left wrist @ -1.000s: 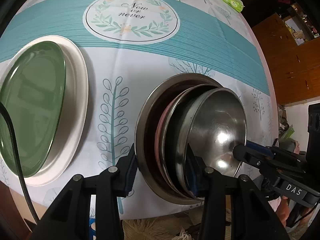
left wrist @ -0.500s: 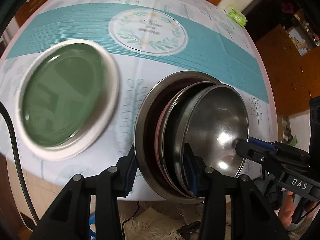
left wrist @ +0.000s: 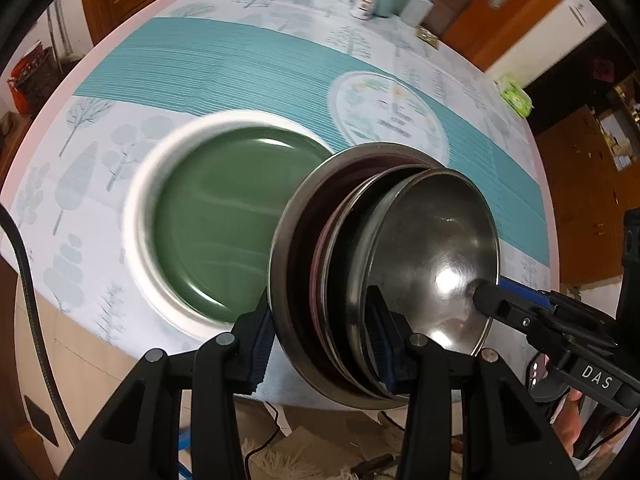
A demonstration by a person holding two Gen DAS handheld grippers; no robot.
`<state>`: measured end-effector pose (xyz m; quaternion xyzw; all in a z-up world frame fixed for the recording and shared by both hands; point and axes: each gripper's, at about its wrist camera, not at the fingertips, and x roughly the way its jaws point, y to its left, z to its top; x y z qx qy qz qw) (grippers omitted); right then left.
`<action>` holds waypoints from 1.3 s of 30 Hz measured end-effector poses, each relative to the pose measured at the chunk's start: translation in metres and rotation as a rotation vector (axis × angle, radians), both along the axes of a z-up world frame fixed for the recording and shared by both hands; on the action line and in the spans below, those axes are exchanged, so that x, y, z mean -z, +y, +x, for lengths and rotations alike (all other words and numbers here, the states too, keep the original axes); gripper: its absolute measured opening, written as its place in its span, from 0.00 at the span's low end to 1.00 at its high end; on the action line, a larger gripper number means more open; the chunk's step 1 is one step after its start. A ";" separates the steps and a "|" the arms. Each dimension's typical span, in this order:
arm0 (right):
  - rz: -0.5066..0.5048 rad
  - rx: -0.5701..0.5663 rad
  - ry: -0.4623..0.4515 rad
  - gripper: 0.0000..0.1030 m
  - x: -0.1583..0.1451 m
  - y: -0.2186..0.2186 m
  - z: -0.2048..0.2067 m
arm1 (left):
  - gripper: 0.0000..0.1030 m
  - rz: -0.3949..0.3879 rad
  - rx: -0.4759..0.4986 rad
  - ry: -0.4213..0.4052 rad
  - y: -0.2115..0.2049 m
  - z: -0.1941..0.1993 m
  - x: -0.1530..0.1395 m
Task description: Organize plates and bowls
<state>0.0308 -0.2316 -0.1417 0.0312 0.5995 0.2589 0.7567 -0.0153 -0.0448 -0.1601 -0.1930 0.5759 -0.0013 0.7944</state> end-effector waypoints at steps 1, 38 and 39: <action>-0.002 0.001 0.004 0.28 0.002 0.009 0.004 | 0.40 0.001 -0.004 -0.001 0.009 0.003 0.003; -0.062 0.000 0.004 0.32 0.032 0.102 0.034 | 0.79 0.142 0.060 0.003 0.085 0.056 0.033; -0.066 0.000 -0.011 0.33 0.030 0.102 0.033 | 0.79 0.154 0.063 0.002 0.085 0.056 0.032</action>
